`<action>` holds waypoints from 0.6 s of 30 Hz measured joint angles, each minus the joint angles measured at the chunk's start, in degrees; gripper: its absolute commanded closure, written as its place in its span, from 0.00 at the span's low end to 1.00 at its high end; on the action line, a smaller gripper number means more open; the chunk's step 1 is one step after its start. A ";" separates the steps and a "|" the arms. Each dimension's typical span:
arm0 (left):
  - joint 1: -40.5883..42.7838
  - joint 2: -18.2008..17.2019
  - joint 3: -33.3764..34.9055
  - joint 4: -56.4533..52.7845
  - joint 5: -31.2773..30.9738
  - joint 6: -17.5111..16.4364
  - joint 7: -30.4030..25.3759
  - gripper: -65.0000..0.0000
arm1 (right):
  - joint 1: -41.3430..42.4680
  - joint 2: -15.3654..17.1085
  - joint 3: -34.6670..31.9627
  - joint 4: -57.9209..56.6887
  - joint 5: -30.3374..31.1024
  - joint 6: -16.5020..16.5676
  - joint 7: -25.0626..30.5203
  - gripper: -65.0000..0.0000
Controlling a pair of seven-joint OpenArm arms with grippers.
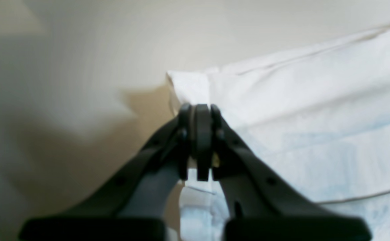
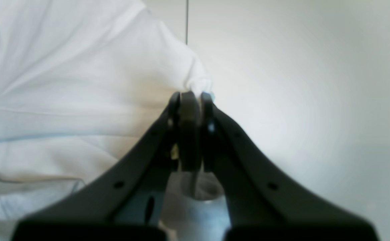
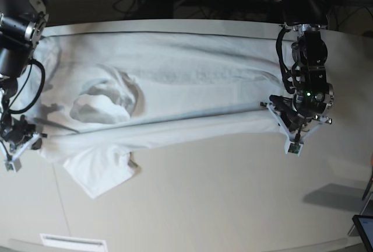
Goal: Fold the T-shirt properly
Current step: 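Fold the held side edges inward over the shirt body with both grippers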
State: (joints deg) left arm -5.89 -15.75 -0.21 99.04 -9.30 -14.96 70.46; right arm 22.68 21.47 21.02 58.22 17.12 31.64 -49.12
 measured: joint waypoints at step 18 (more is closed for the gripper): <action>1.27 2.38 -0.22 -9.81 12.09 -0.09 -11.72 1.00 | -4.11 -4.96 3.34 12.09 0.33 -4.31 -6.25 1.00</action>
State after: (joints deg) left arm -4.62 -13.37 -0.43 89.23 2.79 -15.05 58.74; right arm 18.57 16.51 24.36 70.30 17.45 27.33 -55.37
